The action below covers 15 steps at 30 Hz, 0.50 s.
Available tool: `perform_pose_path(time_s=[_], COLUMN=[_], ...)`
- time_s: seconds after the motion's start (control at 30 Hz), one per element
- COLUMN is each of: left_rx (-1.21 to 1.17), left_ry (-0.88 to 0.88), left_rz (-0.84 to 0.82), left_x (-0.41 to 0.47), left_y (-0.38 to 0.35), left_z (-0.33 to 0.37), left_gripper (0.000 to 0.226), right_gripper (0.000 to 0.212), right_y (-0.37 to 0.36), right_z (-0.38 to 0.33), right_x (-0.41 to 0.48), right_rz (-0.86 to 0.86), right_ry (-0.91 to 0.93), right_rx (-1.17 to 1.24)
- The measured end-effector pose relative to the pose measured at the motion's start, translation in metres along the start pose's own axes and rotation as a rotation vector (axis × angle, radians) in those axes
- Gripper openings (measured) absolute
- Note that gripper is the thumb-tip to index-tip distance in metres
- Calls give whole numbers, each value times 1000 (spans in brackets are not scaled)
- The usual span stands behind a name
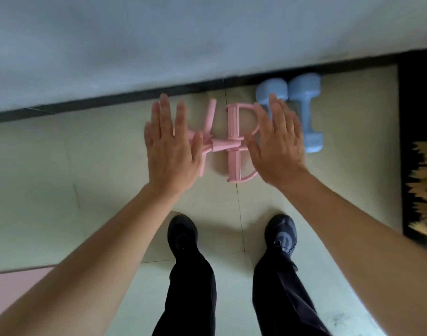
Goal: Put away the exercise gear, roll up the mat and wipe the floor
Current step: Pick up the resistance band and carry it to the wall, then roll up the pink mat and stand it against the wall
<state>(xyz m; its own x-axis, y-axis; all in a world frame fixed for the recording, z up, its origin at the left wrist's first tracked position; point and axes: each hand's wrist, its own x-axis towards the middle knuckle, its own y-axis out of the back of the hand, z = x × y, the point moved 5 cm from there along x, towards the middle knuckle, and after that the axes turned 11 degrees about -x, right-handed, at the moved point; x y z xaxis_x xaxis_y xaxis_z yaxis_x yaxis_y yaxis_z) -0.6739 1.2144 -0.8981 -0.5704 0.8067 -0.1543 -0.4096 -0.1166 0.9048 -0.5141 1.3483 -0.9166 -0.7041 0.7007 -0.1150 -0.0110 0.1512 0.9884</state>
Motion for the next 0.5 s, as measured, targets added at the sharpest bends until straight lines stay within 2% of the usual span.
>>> perform_pose_path(time_s=[0.17,0.27,0.37,0.5], left_rx=[5,-9,9,108], left_ry=[-88,-81,-53,16], left_rz=[172,323,476,672], left_x=[9,0,-25,-93], left_y=[179,306,434,569], left_z=[63,108,148,168], left_gripper=[64,64,63,62], right_gripper=[68,72,71,68], right_y=[175,297,420,548], right_z=[-26,-50,-84,-138], right_x=[19,20,16,3], right_rz=[176,267,397,573], right_ry=[18,76,148,326], right_rx=[68,95,114,176])
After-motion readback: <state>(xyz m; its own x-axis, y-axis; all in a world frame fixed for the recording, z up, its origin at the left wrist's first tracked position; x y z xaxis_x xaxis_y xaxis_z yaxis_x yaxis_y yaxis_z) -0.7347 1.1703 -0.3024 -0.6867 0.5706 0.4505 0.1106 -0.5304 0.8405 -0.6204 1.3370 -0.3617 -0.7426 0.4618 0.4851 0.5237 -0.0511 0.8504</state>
